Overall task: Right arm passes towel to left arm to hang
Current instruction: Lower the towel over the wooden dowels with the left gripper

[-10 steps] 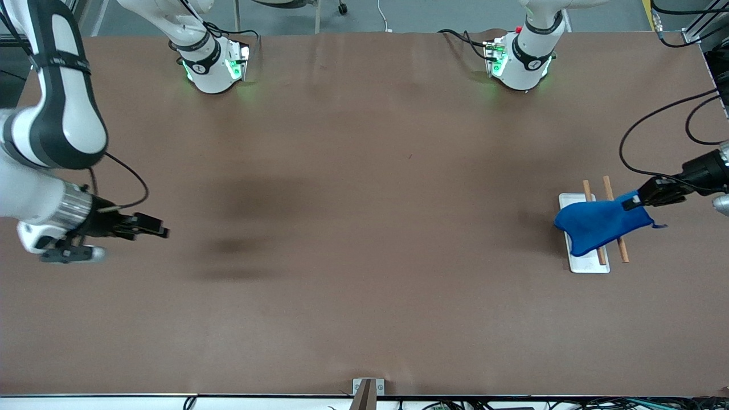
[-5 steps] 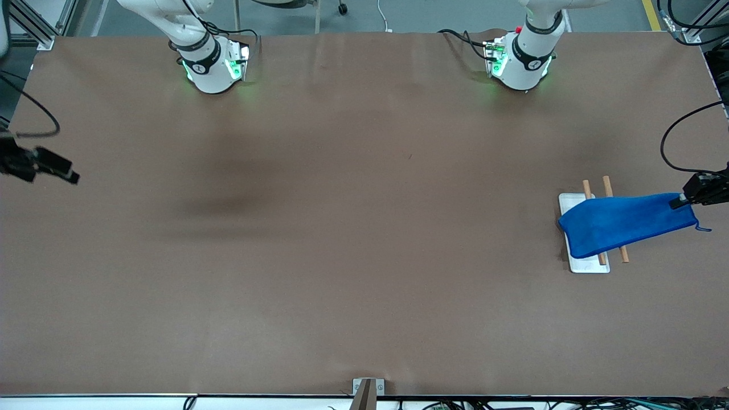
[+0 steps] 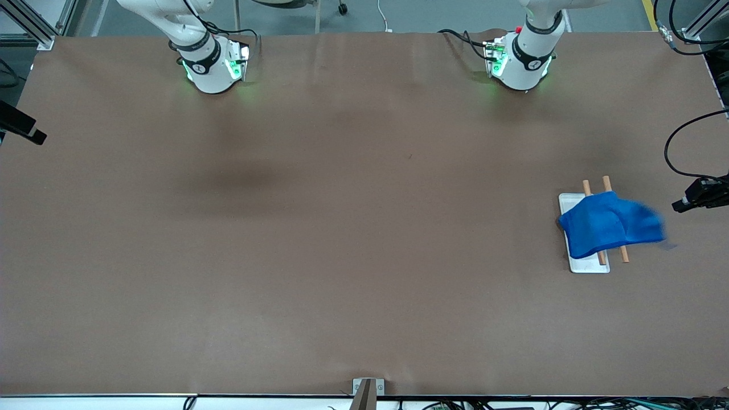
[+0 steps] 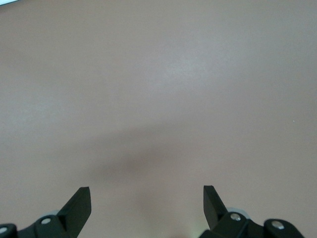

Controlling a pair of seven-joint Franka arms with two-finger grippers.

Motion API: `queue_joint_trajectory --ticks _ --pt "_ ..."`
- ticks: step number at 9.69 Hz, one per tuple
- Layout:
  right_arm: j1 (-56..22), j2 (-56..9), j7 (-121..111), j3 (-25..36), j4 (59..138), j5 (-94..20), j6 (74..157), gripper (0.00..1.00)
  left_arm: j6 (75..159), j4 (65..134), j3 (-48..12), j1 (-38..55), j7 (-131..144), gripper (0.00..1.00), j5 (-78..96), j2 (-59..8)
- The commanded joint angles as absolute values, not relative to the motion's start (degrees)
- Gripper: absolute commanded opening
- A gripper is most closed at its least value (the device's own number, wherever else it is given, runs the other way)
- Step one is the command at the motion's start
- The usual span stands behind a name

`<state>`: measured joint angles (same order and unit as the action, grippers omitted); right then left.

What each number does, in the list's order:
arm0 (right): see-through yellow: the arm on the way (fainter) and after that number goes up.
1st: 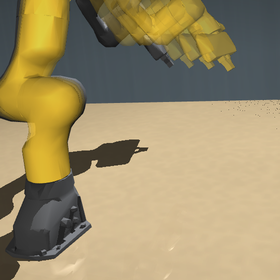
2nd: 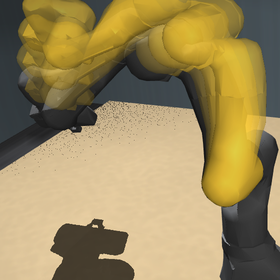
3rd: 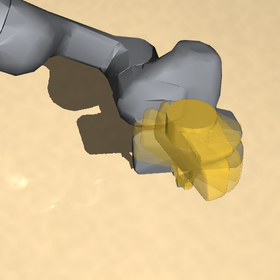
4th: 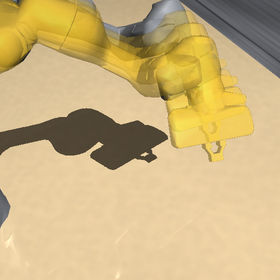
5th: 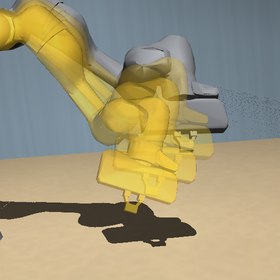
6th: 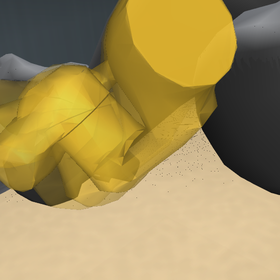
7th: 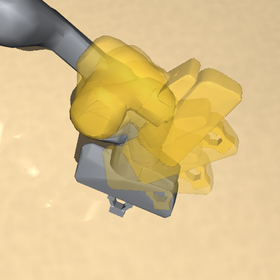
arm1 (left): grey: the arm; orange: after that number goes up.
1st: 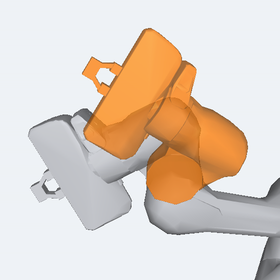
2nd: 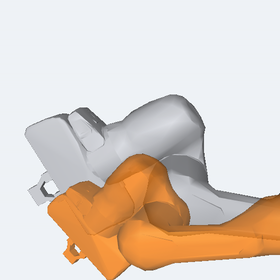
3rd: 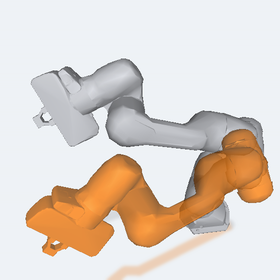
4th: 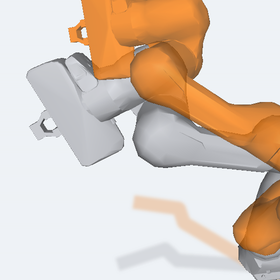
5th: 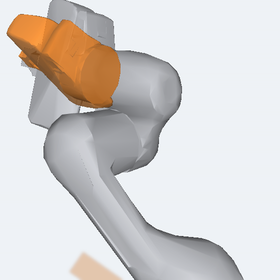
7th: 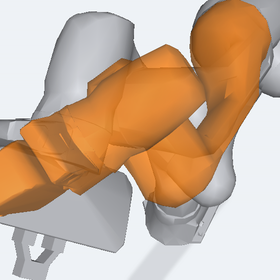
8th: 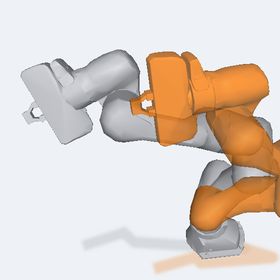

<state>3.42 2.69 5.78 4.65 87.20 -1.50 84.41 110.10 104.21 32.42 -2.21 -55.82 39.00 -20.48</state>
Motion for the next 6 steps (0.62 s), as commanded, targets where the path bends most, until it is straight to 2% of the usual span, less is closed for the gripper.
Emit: queue_joint_trajectory --ticks 1,2,3,5,6 --pt "3.0 2.5 6.9 4.8 86.7 -0.7 83.5 1.0 109.8 103.5 32.3 -1.8 -51.5 1.0 38.1 -21.1" --pt "2.8 2.5 6.9 4.7 86.6 -0.7 83.4 1.0 110.3 101.4 31.7 -1.4 -46.9 1.0 37.4 -20.4" --pt "2.8 2.3 6.9 4.7 86.0 -0.4 83.4 1.0 110.8 101.3 28.7 -0.9 -42.0 1.0 31.5 -18.0" --pt "3.1 2.1 6.8 4.8 85.3 -0.4 83.7 1.0 114.2 102.6 18.7 -1.2 -29.5 1.0 14.8 -12.3" --pt "3.0 2.1 6.8 4.8 85.3 -0.4 83.7 1.0 114.3 103.6 15.3 -1.2 -23.8 1.0 11.6 -9.3"
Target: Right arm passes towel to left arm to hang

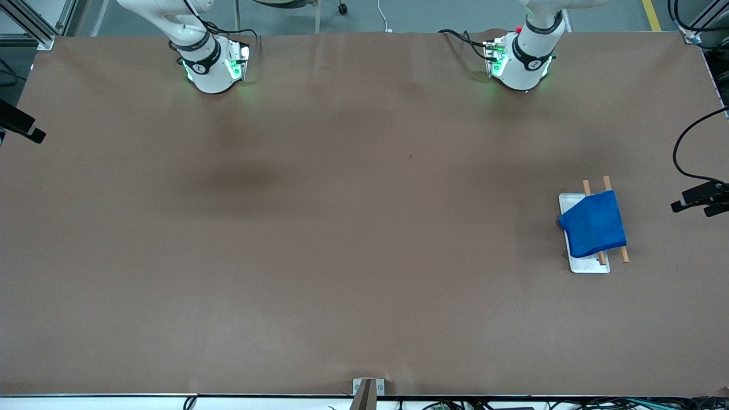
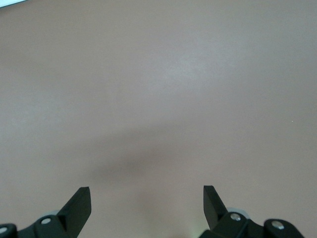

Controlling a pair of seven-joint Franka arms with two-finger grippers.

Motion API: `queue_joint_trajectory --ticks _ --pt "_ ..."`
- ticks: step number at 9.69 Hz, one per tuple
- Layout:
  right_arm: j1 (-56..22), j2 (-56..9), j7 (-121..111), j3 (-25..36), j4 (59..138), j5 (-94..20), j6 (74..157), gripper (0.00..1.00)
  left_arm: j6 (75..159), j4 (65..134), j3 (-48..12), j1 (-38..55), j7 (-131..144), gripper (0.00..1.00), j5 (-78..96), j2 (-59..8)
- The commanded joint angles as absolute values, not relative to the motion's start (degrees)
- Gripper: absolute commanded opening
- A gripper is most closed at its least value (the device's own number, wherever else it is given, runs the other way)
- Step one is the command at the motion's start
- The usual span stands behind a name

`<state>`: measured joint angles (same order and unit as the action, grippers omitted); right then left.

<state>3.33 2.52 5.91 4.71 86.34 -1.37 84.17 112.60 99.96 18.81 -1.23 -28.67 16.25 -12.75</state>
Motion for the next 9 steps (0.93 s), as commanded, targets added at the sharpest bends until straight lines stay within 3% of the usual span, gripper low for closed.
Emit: queue_joint_trajectory --ticks 1,5,9 --pt "2.9 2.1 6.8 4.8 85.3 -0.4 83.3 1.0 114.3 104.7 11.6 -1.2 -18.6 1.0 9.6 -7.0" --pt "2.6 2.1 5.1 4.7 85.3 -0.3 83.4 1.0 108.3 104.7 -0.7 -1.3 1.1 1.0 2.1 1.5" --pt "2.6 2.1 5.1 4.7 85.3 -0.3 83.4 1.0 103.6 98.4 -1.6 -1.3 0.4 1.0 0.8 1.6"
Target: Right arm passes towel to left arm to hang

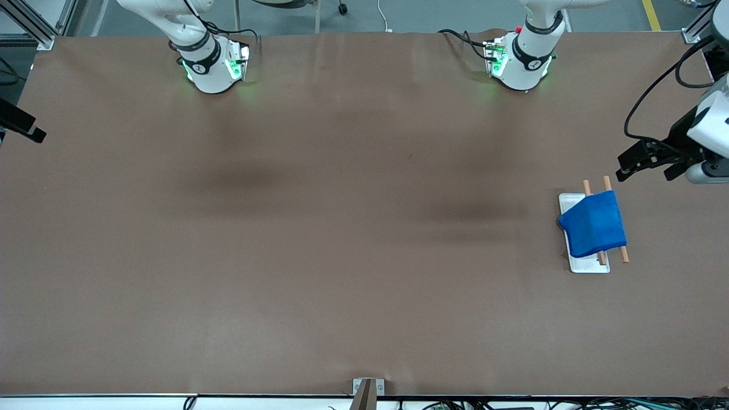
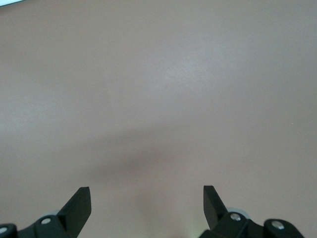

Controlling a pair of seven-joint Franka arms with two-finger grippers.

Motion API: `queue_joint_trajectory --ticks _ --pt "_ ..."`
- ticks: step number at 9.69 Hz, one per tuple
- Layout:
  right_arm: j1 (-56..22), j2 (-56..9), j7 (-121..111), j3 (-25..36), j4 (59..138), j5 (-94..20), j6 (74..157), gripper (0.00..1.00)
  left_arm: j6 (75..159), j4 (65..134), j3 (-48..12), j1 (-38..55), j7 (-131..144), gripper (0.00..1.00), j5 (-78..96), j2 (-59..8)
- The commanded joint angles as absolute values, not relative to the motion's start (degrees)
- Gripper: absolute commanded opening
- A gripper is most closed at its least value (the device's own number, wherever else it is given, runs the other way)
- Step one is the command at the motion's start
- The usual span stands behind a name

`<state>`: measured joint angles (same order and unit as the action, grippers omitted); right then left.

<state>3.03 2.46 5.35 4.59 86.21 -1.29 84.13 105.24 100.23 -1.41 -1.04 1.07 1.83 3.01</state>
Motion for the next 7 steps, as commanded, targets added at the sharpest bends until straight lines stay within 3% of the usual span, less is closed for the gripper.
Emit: queue_joint_trajectory --ticks 1,3,7 --pt "2.5 2.1 5.7 4.7 85.3 -0.3 83.3 1.0 100.0 94.3 -1.5 -1.0 0.4 1.0 0.8 0.7" --pt "2.5 2.1 5.6 4.7 85.3 -0.2 83.3 1.0 90.9 85.7 -1.6 -0.8 0.4 1.0 0.7 -3.0" --pt "2.5 2.1 5.6 4.7 85.3 -0.2 83.2 1.0 92.3 90.7 -3.2 -1.1 1.4 1.0 -0.4 0.8"
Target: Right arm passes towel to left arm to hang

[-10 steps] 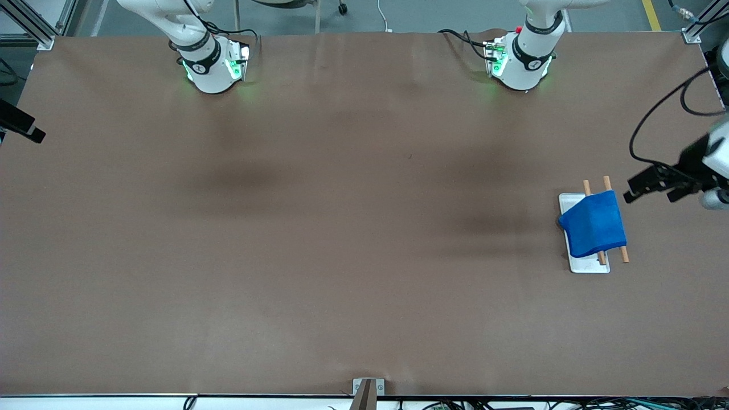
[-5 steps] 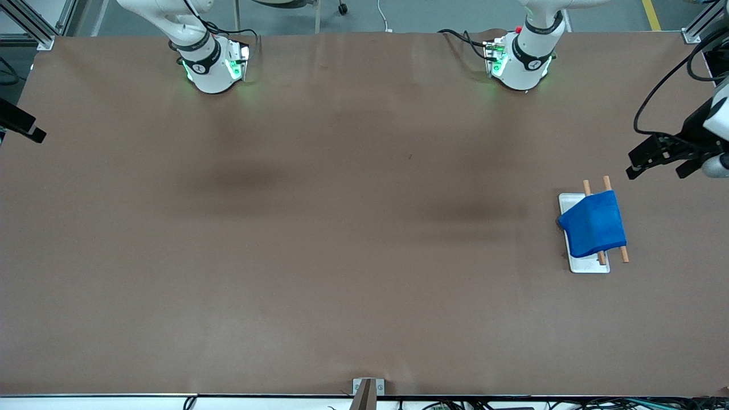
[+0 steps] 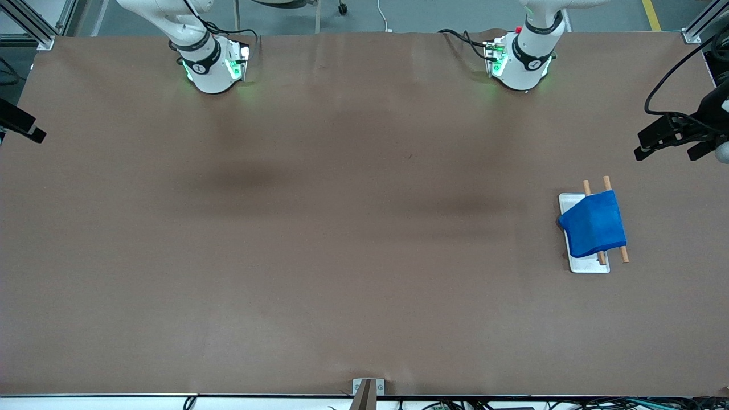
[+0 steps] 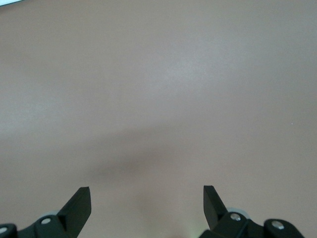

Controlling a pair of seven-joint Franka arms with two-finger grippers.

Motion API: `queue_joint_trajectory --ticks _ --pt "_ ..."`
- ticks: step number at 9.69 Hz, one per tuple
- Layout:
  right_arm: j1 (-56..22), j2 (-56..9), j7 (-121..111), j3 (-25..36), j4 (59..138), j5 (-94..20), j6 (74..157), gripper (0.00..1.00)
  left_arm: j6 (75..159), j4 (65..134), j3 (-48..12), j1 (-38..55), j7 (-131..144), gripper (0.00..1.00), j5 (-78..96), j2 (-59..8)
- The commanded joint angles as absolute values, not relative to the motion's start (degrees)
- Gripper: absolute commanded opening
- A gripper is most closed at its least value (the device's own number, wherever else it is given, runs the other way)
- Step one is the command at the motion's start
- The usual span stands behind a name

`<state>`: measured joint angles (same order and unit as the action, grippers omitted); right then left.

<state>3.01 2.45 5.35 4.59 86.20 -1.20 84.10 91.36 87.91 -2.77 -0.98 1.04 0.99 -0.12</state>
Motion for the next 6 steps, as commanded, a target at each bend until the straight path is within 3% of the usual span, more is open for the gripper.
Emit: queue_joint_trajectory --ticks 1,6 --pt "2.6 2.1 5.6 4.7 85.3 -0.2 83.3 1.0 92.5 91.6 -3.2 -0.9 1.8 1.0 -0.4 1.1" --pt "2.8 2.1 5.4 4.7 85.4 -0.3 83.2 1.0 92.5 92.7 -2.5 1.5 4.3 1.0 0.4 1.8"
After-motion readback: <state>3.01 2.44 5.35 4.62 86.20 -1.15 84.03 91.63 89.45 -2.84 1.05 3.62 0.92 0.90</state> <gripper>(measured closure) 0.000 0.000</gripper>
